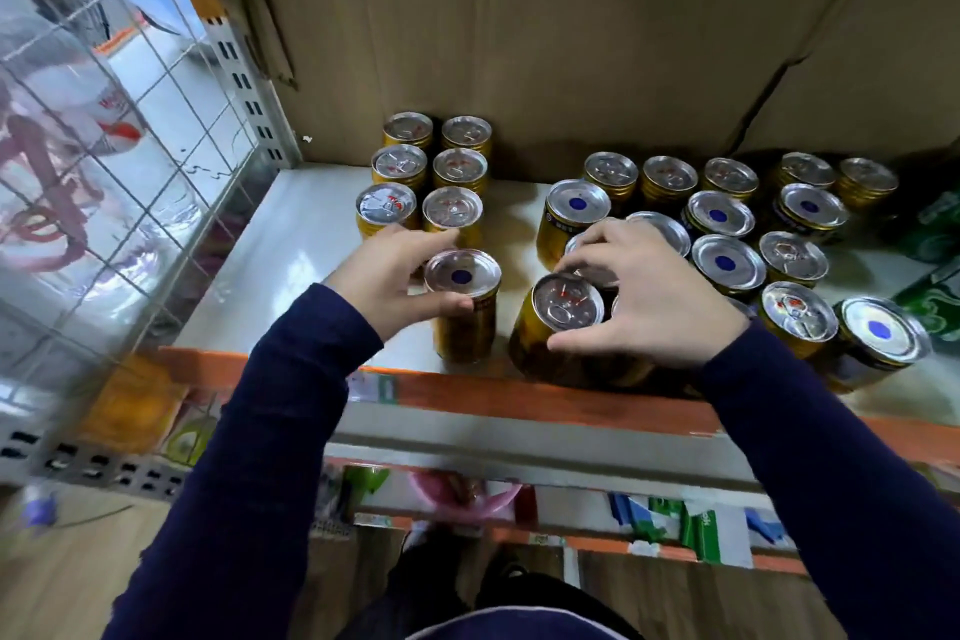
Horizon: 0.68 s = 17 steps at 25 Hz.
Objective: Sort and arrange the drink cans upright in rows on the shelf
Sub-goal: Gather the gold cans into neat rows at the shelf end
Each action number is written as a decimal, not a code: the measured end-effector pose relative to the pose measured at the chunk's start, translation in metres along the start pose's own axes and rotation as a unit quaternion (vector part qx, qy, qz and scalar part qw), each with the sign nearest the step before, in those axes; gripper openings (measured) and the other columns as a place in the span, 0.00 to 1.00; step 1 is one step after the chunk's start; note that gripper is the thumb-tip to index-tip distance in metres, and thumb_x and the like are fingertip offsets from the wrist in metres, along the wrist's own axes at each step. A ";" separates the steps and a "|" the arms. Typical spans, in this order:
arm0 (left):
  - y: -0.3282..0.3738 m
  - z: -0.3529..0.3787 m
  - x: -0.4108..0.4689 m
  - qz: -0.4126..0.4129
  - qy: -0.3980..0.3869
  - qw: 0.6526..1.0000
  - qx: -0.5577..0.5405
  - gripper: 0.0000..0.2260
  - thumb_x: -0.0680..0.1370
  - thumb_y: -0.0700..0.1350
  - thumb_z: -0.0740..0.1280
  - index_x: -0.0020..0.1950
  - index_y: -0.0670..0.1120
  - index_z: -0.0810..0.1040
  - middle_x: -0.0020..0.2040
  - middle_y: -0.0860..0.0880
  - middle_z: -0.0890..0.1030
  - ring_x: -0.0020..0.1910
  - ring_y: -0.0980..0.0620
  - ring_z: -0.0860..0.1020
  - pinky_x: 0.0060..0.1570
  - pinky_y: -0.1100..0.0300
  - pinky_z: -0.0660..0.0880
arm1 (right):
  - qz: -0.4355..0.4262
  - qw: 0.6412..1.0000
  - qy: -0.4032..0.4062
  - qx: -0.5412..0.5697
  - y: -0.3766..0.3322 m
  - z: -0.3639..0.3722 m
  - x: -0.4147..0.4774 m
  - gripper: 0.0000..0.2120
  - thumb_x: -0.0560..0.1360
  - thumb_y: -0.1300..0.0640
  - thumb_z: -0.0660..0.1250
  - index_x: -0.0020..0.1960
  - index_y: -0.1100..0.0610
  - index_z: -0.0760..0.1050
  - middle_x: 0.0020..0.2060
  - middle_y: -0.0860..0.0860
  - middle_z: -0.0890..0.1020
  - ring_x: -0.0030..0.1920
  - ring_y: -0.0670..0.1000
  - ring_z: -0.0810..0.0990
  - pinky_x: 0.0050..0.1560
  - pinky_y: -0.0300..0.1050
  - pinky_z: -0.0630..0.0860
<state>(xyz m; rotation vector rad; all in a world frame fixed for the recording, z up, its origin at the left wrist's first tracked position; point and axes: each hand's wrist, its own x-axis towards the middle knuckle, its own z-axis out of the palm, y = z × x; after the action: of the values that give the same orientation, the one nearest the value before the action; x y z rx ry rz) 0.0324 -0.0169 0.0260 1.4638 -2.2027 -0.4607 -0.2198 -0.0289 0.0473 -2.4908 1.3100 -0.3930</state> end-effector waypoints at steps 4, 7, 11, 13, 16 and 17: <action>-0.014 -0.006 -0.025 -0.068 0.044 0.995 -0.065 0.31 0.66 0.48 0.77 0.67 0.45 0.73 0.56 0.52 0.77 0.60 0.48 0.73 0.56 0.56 0.72 | 0.001 0.998 -0.010 0.070 -0.006 -0.009 0.019 0.26 0.59 0.41 0.78 0.52 0.52 0.79 0.45 0.44 0.81 0.47 0.44 0.78 0.50 0.44 0.76; -0.015 -0.007 -0.026 -0.077 0.034 0.994 -0.064 0.34 0.63 0.59 0.70 0.67 0.48 0.72 0.58 0.54 0.75 0.59 0.54 0.73 0.52 0.64 0.70 | 0.001 0.994 -0.003 0.109 -0.010 -0.020 0.037 0.22 0.61 0.46 0.79 0.52 0.52 0.80 0.46 0.45 0.81 0.47 0.43 0.79 0.51 0.43 0.76; -0.014 -0.001 -0.016 -0.088 0.046 0.995 -0.021 0.37 0.59 0.66 0.72 0.62 0.46 0.75 0.56 0.50 0.74 0.52 0.55 0.74 0.48 0.66 0.69 | 0.019 0.995 0.041 0.093 -0.010 -0.051 0.071 0.19 0.63 0.50 0.78 0.52 0.52 0.80 0.45 0.45 0.82 0.46 0.44 0.79 0.48 0.37 0.74; -0.017 -0.002 -0.012 -0.081 0.048 0.995 -0.027 0.36 0.58 0.65 0.73 0.60 0.46 0.77 0.54 0.51 0.75 0.49 0.55 0.75 0.45 0.68 0.70 | 0.042 0.994 0.077 0.070 -0.004 -0.062 0.092 0.19 0.64 0.52 0.77 0.54 0.54 0.79 0.47 0.48 0.81 0.47 0.47 0.79 0.47 0.38 0.73; -0.025 -0.010 -0.007 -0.057 -0.001 0.996 -0.075 0.31 0.61 0.55 0.79 0.62 0.48 0.76 0.55 0.54 0.77 0.52 0.58 0.76 0.43 0.77 0.70 | 0.082 0.992 0.092 0.023 0.009 -0.064 0.130 0.23 0.67 0.50 0.75 0.59 0.57 0.78 0.53 0.52 0.80 0.53 0.51 0.77 0.46 0.38 0.69; -0.028 -0.014 -0.007 -0.050 -0.025 0.994 -0.093 0.30 0.63 0.51 0.79 0.63 0.49 0.76 0.55 0.56 0.77 0.53 0.60 0.76 0.44 0.77 0.70 | 0.091 0.992 0.085 0.016 0.012 -0.062 0.142 0.24 0.67 0.50 0.74 0.61 0.58 0.77 0.56 0.52 0.80 0.55 0.51 0.76 0.47 0.39 0.69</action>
<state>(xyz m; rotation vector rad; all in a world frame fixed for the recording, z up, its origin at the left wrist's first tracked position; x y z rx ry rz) 0.0636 -0.0217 0.0229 1.4805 -2.0671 -0.7242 -0.1741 -0.1615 0.1143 -2.3305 1.5682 -0.5870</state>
